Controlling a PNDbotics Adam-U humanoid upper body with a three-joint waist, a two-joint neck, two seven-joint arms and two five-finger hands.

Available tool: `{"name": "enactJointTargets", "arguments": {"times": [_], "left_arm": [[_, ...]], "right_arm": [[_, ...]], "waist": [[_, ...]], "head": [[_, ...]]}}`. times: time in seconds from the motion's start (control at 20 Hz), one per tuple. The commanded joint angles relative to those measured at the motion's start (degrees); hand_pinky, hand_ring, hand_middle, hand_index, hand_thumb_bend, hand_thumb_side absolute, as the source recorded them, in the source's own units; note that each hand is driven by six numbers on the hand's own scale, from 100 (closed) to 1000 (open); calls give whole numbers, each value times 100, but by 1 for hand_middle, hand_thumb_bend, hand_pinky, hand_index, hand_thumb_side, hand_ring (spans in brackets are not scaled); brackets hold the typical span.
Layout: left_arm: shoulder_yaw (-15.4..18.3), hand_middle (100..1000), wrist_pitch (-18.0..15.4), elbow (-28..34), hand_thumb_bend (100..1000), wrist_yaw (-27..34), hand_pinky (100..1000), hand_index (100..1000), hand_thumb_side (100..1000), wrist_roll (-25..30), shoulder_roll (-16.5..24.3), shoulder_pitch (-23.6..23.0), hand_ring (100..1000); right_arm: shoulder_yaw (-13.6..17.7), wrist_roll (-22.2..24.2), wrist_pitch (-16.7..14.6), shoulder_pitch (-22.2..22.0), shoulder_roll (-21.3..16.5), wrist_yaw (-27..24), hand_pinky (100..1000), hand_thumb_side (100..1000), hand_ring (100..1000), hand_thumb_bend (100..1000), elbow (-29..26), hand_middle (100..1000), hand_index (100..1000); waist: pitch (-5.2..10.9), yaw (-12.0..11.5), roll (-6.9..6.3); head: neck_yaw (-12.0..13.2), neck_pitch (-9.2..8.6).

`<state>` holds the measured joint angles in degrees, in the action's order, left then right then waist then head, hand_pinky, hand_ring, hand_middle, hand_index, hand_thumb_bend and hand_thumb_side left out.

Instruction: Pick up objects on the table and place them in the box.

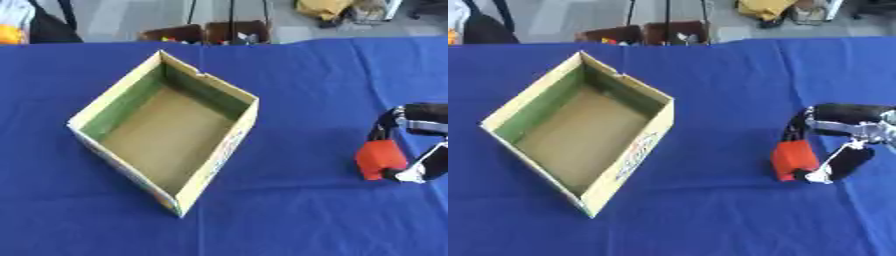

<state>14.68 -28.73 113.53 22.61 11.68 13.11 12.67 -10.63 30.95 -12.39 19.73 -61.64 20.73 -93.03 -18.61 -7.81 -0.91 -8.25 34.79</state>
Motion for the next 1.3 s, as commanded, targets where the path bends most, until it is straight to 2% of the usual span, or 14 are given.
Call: {"name": "enactJointTargets", "arguments": {"times": [0.05,0.65,0.7,0.75,1.3], "left_arm": [[4,826,21,107,100,-20,549,915,990,3,86,58,721],[7,827,35,107,100,-15,550,915,989,-6,119,53,722],[5,827,33,107,100,-11,550,915,990,-5,123,51,722],[3,827,28,107,100,-7,550,915,988,-4,128,49,722],[-31,828,39,107,100,23,551,916,988,20,171,28,722]], "right_arm": [[137,-41,64,117,-166,-170,735,273,615,100,-49,424,544],[435,-158,72,300,-314,-622,731,290,594,100,-431,394,500],[458,-179,67,329,-340,-661,731,334,593,100,-482,390,497],[479,-200,65,362,-365,-701,731,296,593,100,-530,389,497],[522,-417,118,1102,-422,-1039,723,344,587,100,-915,368,481]], "waist": [[4,11,98],[32,35,121],[36,32,122],[40,28,123],[96,-87,193]], "head": [[-28,42],[-37,-24],[-45,-30],[-53,-38],[-209,-108]]}}
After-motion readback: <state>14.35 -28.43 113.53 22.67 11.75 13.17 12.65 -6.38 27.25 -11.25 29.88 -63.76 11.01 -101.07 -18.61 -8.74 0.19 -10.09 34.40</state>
